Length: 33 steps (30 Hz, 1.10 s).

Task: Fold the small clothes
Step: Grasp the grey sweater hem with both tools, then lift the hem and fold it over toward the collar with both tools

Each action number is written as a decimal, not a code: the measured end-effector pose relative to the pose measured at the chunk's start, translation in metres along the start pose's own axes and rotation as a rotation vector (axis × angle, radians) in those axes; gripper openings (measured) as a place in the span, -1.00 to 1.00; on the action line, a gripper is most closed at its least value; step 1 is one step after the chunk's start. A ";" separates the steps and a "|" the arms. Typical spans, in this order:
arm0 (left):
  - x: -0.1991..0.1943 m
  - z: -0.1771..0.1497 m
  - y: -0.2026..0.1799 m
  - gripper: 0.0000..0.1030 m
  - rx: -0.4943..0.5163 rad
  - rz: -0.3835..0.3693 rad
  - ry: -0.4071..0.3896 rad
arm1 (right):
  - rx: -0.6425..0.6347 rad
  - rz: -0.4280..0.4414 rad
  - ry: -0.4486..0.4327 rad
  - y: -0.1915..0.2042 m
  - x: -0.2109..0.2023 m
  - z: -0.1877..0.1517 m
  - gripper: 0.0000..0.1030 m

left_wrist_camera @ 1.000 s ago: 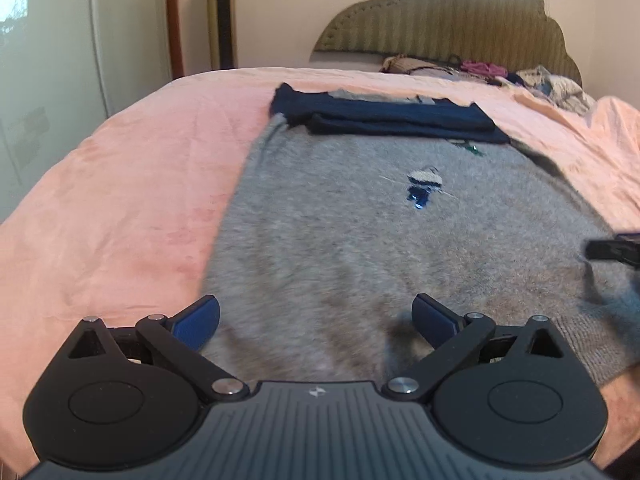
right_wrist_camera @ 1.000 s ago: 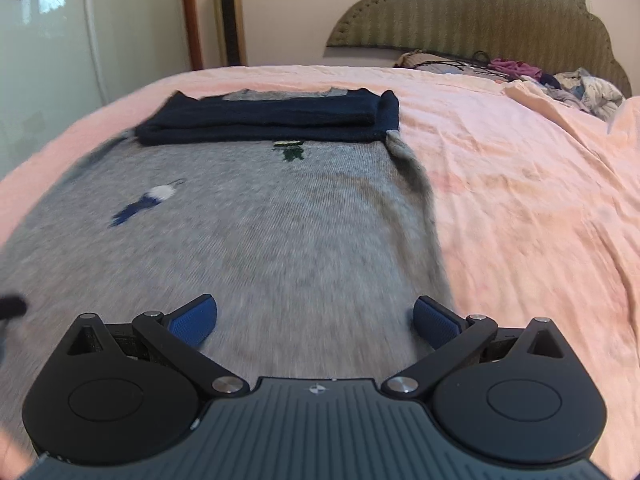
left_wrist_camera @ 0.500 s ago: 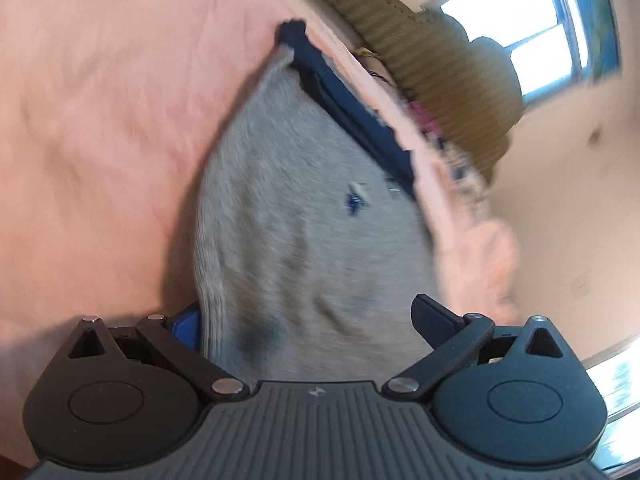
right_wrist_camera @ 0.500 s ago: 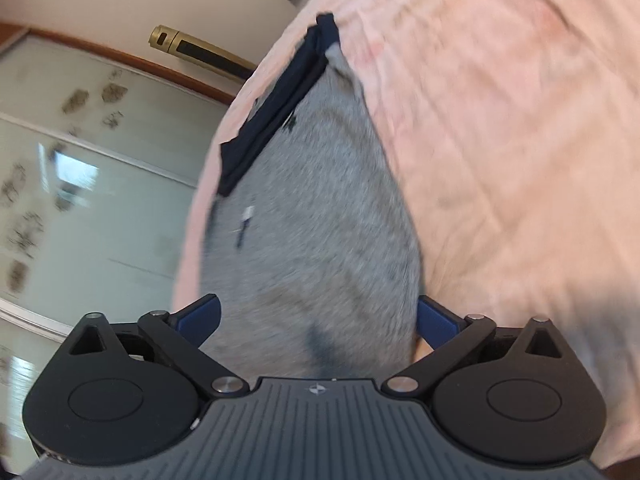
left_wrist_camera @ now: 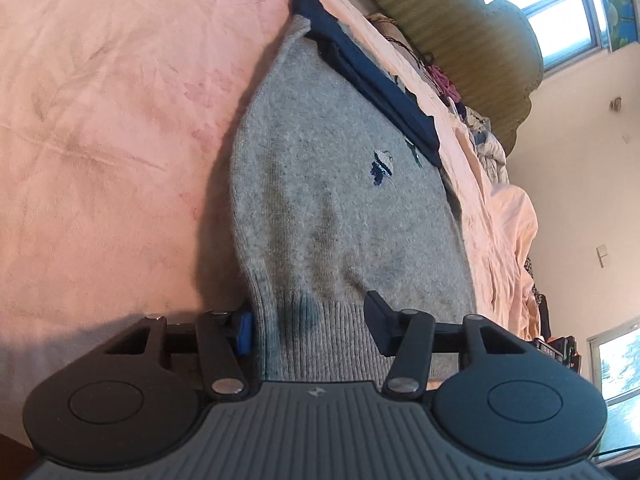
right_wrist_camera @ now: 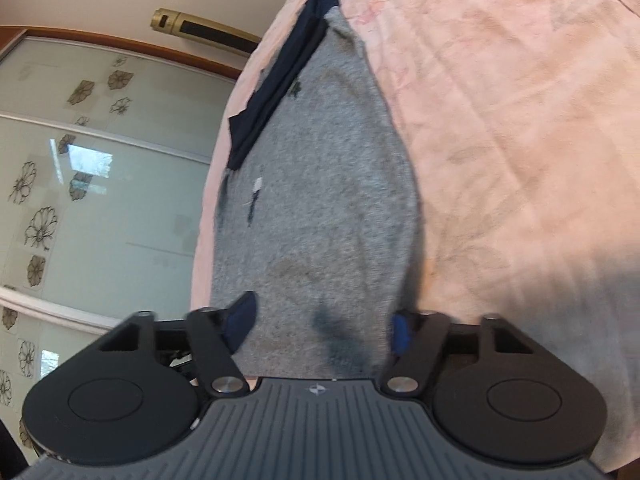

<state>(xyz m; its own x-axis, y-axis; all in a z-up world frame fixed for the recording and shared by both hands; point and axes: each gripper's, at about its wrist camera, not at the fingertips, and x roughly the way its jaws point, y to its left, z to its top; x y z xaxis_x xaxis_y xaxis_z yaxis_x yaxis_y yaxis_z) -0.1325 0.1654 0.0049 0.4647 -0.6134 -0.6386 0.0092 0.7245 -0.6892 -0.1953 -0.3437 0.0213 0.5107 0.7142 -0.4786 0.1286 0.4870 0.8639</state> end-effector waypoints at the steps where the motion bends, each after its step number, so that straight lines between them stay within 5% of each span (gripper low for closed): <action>1: 0.000 -0.001 -0.001 -0.05 0.008 0.007 -0.004 | 0.001 -0.008 -0.003 -0.001 0.000 0.000 -0.03; 3: 0.000 -0.002 -0.003 -0.15 0.023 0.026 0.001 | -0.016 -0.041 0.009 -0.002 0.002 -0.002 -0.69; 4: -0.001 -0.003 -0.003 -0.15 0.024 0.023 0.007 | -0.014 -0.060 0.025 -0.005 0.005 -0.003 -0.76; 5: -0.002 -0.004 -0.002 -0.15 0.022 0.019 0.014 | -0.011 -0.057 0.028 -0.008 0.005 -0.004 -0.76; 9: -0.004 -0.008 0.001 -0.85 0.038 0.040 0.035 | -0.028 -0.043 0.012 -0.006 0.002 -0.005 -0.76; 13: -0.009 -0.002 -0.005 -0.88 0.051 -0.015 0.009 | -0.047 0.017 -0.018 0.005 -0.001 -0.002 -0.76; 18: -0.024 0.035 -0.026 -0.88 0.069 -0.143 -0.142 | -0.092 0.163 -0.109 0.032 -0.011 0.021 -0.76; 24: 0.000 0.116 -0.042 -0.88 0.046 -0.276 -0.323 | -0.083 0.322 -0.235 0.046 0.003 0.096 -0.76; 33: 0.084 0.258 -0.049 -0.89 0.026 -0.174 -0.460 | 0.079 0.324 -0.322 0.017 0.083 0.263 -0.76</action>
<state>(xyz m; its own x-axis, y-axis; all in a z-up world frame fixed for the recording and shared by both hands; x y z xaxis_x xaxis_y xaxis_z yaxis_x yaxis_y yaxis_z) 0.1348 0.1595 0.0731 0.7971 -0.5279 -0.2931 0.1407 0.6345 -0.7600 0.0730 -0.4086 0.0375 0.7720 0.6242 -0.1201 -0.0226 0.2159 0.9762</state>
